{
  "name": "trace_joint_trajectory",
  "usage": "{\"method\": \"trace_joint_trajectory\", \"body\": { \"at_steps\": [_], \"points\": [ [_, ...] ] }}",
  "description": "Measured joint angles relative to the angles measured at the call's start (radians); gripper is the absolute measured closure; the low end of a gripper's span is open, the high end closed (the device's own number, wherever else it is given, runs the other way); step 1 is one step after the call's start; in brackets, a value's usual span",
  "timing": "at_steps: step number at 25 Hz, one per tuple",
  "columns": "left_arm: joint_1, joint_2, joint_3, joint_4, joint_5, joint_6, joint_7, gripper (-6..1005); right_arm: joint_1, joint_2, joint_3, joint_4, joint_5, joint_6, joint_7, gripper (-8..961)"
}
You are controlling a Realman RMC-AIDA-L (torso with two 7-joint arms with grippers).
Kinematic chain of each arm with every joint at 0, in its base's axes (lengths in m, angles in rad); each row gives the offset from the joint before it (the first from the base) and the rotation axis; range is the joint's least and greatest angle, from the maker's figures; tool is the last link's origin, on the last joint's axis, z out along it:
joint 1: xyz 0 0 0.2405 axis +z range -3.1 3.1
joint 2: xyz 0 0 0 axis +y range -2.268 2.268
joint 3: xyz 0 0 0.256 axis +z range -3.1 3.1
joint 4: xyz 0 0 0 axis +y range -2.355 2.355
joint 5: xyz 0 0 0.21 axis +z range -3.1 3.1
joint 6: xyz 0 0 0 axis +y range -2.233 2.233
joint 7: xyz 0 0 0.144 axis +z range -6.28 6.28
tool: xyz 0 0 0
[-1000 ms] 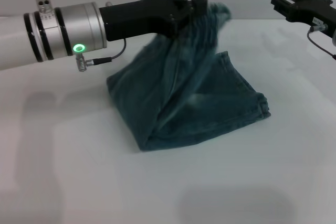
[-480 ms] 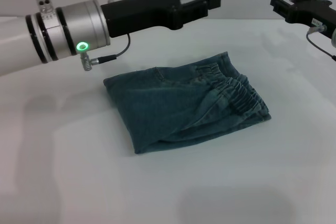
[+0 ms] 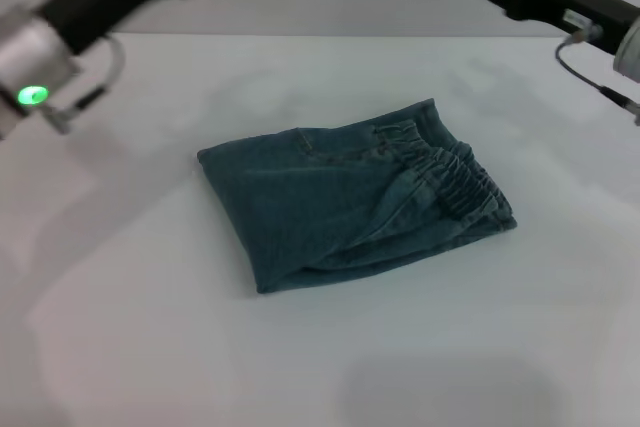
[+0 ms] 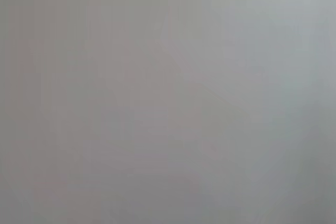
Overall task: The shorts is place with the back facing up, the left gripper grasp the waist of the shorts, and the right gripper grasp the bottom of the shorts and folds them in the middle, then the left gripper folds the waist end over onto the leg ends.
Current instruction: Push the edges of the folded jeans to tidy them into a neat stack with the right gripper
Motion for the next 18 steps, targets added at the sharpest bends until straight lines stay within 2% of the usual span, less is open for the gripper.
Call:
{"method": "trace_joint_trajectory", "body": {
  "at_steps": [4, 10, 15, 18],
  "points": [
    [0.057, 0.005, -0.017, -0.044, -0.158, -0.004, 0.095, 172, 0.003, -0.020, -0.079, -0.063, -0.009, -0.203, 0.124, 436],
    [0.115, 0.007, -0.074, -0.049, -0.190, -0.005, 0.132, 144, 0.007, -0.053, -0.192, -0.204, -0.084, -0.407, 0.343, 435],
    [0.138, 0.006, -0.087, -0.050, -0.191, -0.002, 0.140, 144, 0.054, -0.055, -0.196, -0.253, -0.248, -0.522, 0.470, 436],
    [0.146, 0.006, -0.092, -0.052, -0.191, -0.004, 0.150, 145, 0.094, -0.041, -0.203, -0.252, -0.374, -0.565, 0.505, 436]
  ]
}}
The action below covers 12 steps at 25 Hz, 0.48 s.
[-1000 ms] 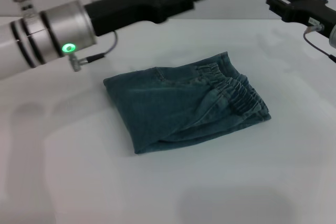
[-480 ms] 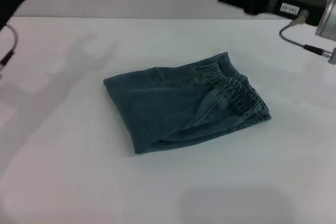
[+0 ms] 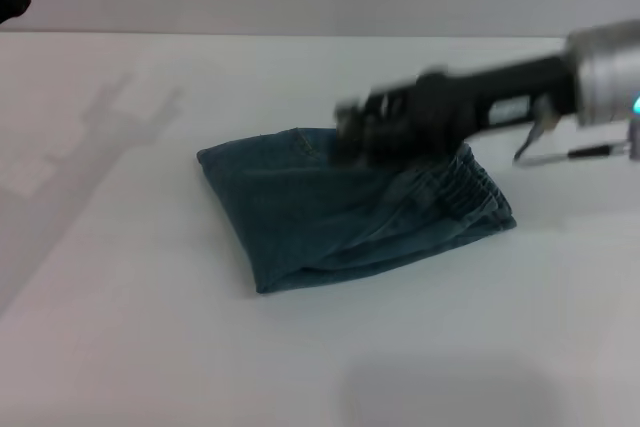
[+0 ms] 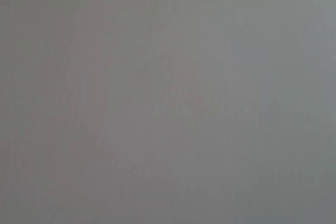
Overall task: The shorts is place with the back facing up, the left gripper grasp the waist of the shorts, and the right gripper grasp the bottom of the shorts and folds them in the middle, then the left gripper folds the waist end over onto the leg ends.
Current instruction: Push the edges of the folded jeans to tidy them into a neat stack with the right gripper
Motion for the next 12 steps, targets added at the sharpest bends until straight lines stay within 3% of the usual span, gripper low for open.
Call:
{"method": "trace_joint_trajectory", "body": {
  "at_steps": [6, 12],
  "points": [
    [0.001, -0.001, -0.002, -0.001, -0.001, -0.003, 0.004, 145, 0.039, 0.054, -0.039, 0.011, -0.170, -0.002, 0.020, 436],
    [-0.001, -0.001, 0.001, -0.001, -0.001, 0.002, 0.004, 146, 0.072, 0.068, -0.188, 0.077, -0.166, 0.029, 0.028, 435]
  ]
}}
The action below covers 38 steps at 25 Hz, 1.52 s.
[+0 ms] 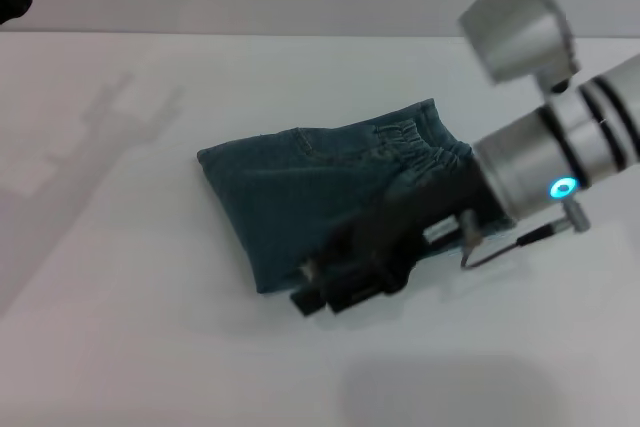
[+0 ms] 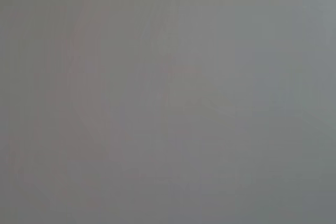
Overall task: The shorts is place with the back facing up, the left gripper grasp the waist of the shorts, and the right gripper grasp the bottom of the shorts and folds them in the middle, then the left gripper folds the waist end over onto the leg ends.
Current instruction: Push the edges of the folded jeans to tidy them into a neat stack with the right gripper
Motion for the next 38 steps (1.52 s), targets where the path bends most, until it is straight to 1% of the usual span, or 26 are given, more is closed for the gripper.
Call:
{"method": "trace_joint_trajectory", "body": {
  "at_steps": [6, 15, 22, 24, 29, 38],
  "points": [
    [0.009, -0.002, 0.005, -0.006, 0.000, 0.018, -0.004, 146, 0.010, 0.004, -0.111, 0.053, 0.035, 0.082, 0.014, 435],
    [0.015, -0.003, -0.002, -0.052, 0.000, 0.063, -0.001, 147, 0.005, 0.008, -0.304, 0.082, 0.102, 0.266, 0.019, 435],
    [0.016, -0.003, -0.002, -0.069, 0.000, 0.066, 0.001, 148, 0.006, 0.008, -0.400, 0.083, 0.147, 0.421, 0.015, 436],
    [0.013, -0.004, -0.002, -0.073, 0.000, 0.066, 0.001, 148, 0.008, 0.008, -0.417, 0.082, 0.156, 0.470, 0.008, 436],
    [0.008, -0.002, -0.002, -0.075, 0.000, 0.060, 0.012, 148, 0.014, 0.008, -0.425, 0.068, 0.157, 0.581, -0.003, 436],
    [-0.001, -0.002, -0.003, -0.081, 0.000, 0.059, 0.025, 149, 0.015, 0.007, -0.425, 0.036, 0.159, 0.723, -0.009, 436]
  ]
}}
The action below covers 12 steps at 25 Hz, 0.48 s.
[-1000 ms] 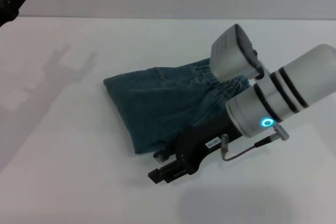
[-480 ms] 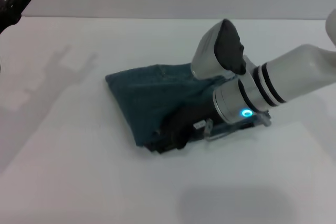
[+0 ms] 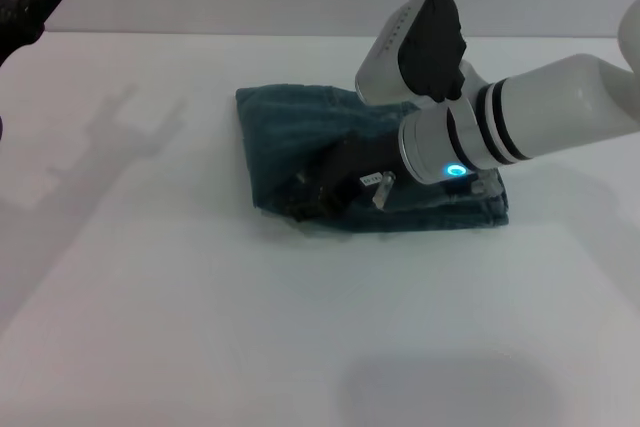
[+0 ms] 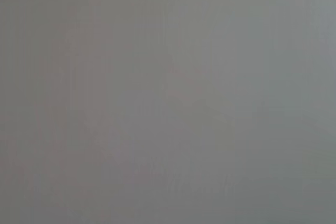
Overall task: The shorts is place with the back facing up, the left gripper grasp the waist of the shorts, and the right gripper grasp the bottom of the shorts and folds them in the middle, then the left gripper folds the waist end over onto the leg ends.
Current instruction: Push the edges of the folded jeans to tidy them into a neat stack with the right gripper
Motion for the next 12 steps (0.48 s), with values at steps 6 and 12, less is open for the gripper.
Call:
{"method": "trace_joint_trajectory", "body": {
  "at_steps": [6, 12],
  "points": [
    [-0.002, 0.001, -0.008, -0.007, 0.000, -0.010, 0.012, 150, -0.018, -0.004, 0.003, -0.037, 0.027, -0.033, -0.001, 435],
    [-0.003, 0.003, -0.016, -0.008, 0.000, -0.030, 0.013, 150, -0.169, -0.007, 0.006, -0.234, 0.077, -0.131, -0.059, 435]
  ]
}}
